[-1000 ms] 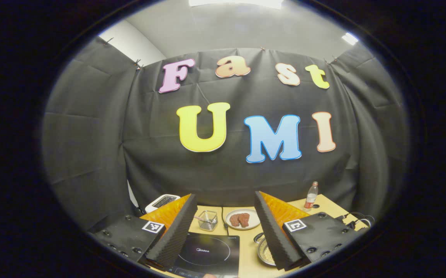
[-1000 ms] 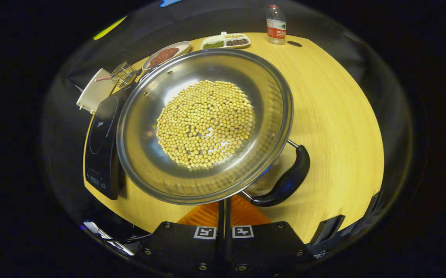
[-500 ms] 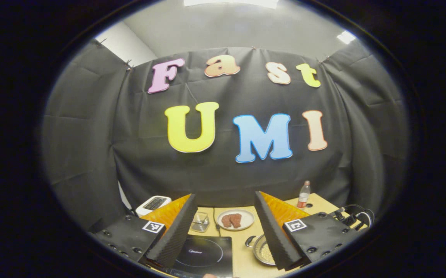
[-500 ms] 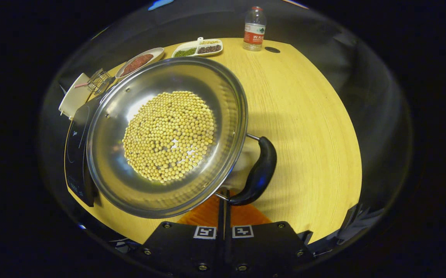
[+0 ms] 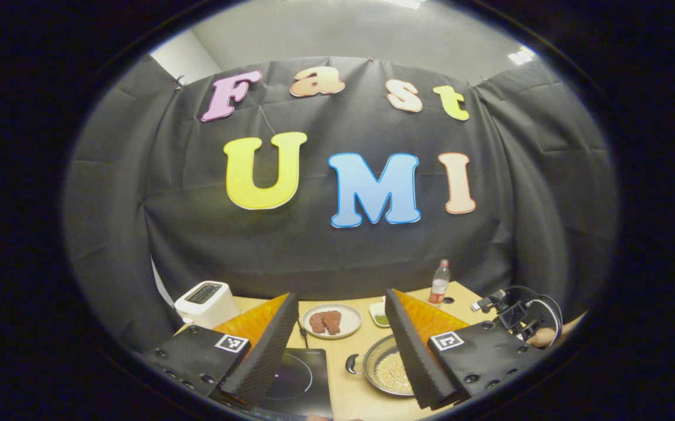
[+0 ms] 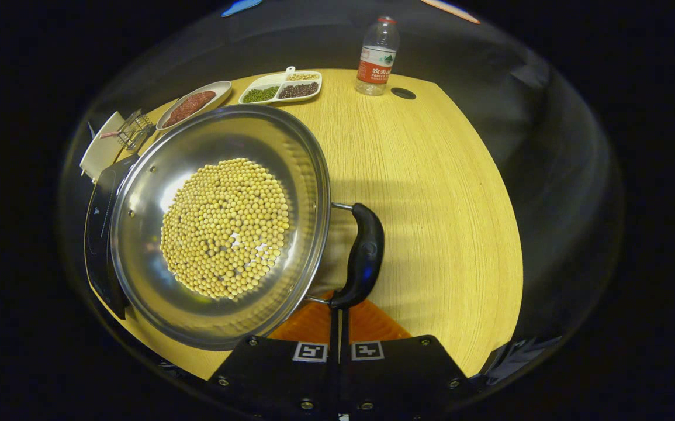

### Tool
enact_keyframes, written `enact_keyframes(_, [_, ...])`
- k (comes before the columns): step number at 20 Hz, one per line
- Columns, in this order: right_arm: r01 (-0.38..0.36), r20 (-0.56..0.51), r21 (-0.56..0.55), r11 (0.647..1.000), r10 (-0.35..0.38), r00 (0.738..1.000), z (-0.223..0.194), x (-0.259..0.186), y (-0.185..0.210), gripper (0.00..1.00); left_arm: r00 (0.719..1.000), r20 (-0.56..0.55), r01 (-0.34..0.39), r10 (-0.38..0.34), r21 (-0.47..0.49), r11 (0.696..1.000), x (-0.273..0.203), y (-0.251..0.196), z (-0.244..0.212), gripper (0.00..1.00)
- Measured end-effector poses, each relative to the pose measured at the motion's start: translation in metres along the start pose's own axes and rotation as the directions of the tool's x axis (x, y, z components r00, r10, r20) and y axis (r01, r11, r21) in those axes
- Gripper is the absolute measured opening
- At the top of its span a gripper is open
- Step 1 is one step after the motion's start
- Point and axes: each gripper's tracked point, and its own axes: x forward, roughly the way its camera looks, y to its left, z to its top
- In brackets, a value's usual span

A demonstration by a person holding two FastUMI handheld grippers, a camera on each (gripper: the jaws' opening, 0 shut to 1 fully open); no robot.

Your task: First push the handle of the pot to place it horizontally, then grasp the pot with both hands and set it on the induction cooktop.

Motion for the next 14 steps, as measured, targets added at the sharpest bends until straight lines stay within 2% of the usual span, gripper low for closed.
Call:
enact_keyframes(2, [0.017, 0.017, 0.001, 1.000, -0.017, 1.000, 0.011, 0.003, -0.004, 0.01, 1.000, -0.012, 0.015, -0.015, 0.001, 1.000, 0.007, -0.007, -0.006, 0.98])
enact_keyframes(3, [0.022, 0.034, 0.003, 1.000, -0.022, 0.999, 0.017, 0.003, -0.005, 0.01, 1.000, -0.014, 0.024, -0.024, 0.003, 1.000, 0.009, -0.011, -0.006, 0.95])
enact_keyframes(5, [0.027, 0.057, 0.010, 1.000, -0.028, 0.998, 0.026, 0.003, -0.006, 0.01, 0.999, -0.011, 0.037, -0.036, 0.009, 0.999, 0.013, -0.019, -0.005, 0.99])
enact_keyframes(8, [0.034, 0.075, 0.022, 0.999, -0.035, 0.997, 0.028, -0.003, -0.008, 0.01, 0.999, -0.016, 0.046, -0.046, 0.010, 0.999, 0.018, -0.026, -0.009, 0.97])
enact_keyframes(9, [0.042, 0.088, 0.021, 0.999, -0.044, 0.995, 0.029, -0.009, -0.011, 0.04, 0.999, -0.021, 0.046, -0.046, 0.008, 0.999, 0.019, -0.026, -0.013, 0.97])
enact_keyframes(10, [0.043, 0.106, 0.022, 0.999, -0.045, 0.993, 0.027, -0.014, -0.014, 0.11, 0.999, -0.030, 0.044, -0.044, 0.004, 0.999, 0.021, -0.025, -0.018, 0.96])
enact_keyframes(12, [0.053, 0.160, 0.030, 0.998, -0.057, 0.986, 0.028, -0.032, -0.022, 0.58, 0.997, -0.059, 0.044, -0.044, -0.007, 0.999, 0.026, -0.025, -0.034, 0.95])
enact_keyframes(13, [0.043, 0.189, 0.050, 0.998, -0.052, 0.981, 0.028, -0.042, -0.023, 0.73, 0.996, -0.078, 0.046, -0.047, -0.007, 0.999, 0.029, -0.027, -0.043, 0.95])
enact_keyframes(14, [0.026, 0.222, 0.073, 0.997, -0.041, 0.974, 0.030, -0.057, -0.022, 0.99, 0.992, -0.107, 0.062, -0.062, -0.008, 0.998, 0.034, -0.030, -0.057, 0.95])
